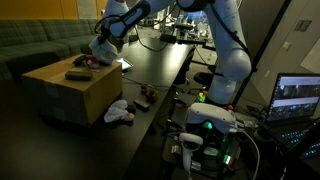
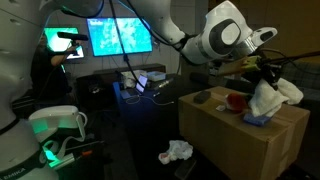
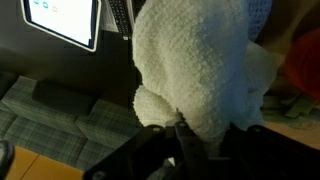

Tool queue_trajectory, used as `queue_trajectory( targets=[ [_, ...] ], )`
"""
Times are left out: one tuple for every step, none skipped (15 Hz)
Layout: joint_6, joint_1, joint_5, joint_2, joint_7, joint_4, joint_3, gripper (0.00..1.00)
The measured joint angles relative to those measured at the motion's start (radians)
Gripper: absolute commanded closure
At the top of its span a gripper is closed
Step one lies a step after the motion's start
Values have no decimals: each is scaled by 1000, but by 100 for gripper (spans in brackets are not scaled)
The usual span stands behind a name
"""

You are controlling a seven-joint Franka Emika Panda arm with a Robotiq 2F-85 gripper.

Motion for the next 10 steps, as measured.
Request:
queue_trajectory(
  targets=[
    [1,-3,8,19,-8,25,7,91],
    [1,-6,12,38,-13,50,14,91],
    [2,-8,14,56,-16,75,19,91],
    [4,-8,14,75,-18,98,23,91],
    [9,-8,14,92,-18,120,27,91],
    [16,-8,15,109,-18,142,31,91],
    [25,-8,17,123,-18,162,37,91],
    [35,-9,22,135,-20,178,45,91],
    [47,-12,33,145,-27,188,58,91],
    [57,-18,51,151,-41,195,79,91]
  ],
)
